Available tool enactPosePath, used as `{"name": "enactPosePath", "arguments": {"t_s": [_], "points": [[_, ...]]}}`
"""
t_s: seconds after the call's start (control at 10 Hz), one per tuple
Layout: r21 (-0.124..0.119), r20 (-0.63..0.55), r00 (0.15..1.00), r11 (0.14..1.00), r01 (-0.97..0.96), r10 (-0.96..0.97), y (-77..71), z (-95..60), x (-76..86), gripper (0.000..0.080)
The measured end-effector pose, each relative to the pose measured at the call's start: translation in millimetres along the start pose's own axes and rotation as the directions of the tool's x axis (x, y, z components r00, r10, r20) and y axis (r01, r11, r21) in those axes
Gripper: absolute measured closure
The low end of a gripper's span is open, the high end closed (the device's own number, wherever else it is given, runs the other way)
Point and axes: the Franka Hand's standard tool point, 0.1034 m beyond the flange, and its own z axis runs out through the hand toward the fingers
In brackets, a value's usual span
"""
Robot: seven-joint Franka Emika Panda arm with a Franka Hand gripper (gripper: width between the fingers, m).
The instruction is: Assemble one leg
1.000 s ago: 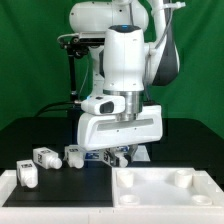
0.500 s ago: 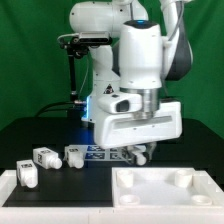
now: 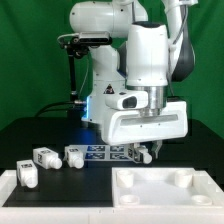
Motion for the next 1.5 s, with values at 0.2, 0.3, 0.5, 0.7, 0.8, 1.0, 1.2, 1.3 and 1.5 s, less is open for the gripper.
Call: {"name": "enactPosePath", "arguments": {"t_s": [0.2,0.3,0.5,0.7,0.8,1.0,1.2,1.3,1.5], "points": [[-0.015,-0.018,0.948,0.948,0.317,-0.318,4.8,-0.1,5.3,0.0581],[0.006,0.006,0.912,0.912,0.410,-0.410,6.3,0.7,7.0,0.0581],[-0.014,-0.018,0.922,0.923,0.386,-0.386,7.1,-0.2,5.8,0.0581],[-0.024,-0.023,0.888,0.888,0.458,-0.459,6.3,-0.4,6.5,0.0581],[-0.051,-0.034,0.767,0.768,0.639,-0.640,2.6,-1.3,5.3,0.0581],[-0.067,-0.017,0.486,0.486,0.871,-0.874,-5.5,-4.6,9.4,0.0581],[-0.066,-0.005,0.337,0.337,0.939,-0.941,-8.2,-4.1,9.0,0.0581],[-0.065,-0.001,0.294,0.293,0.954,-0.956,-7.4,-3.6,8.1,0.0581],[-0.066,0.007,0.156,0.155,0.986,-0.988,-10.7,-2.7,6.9,0.0581]]}}
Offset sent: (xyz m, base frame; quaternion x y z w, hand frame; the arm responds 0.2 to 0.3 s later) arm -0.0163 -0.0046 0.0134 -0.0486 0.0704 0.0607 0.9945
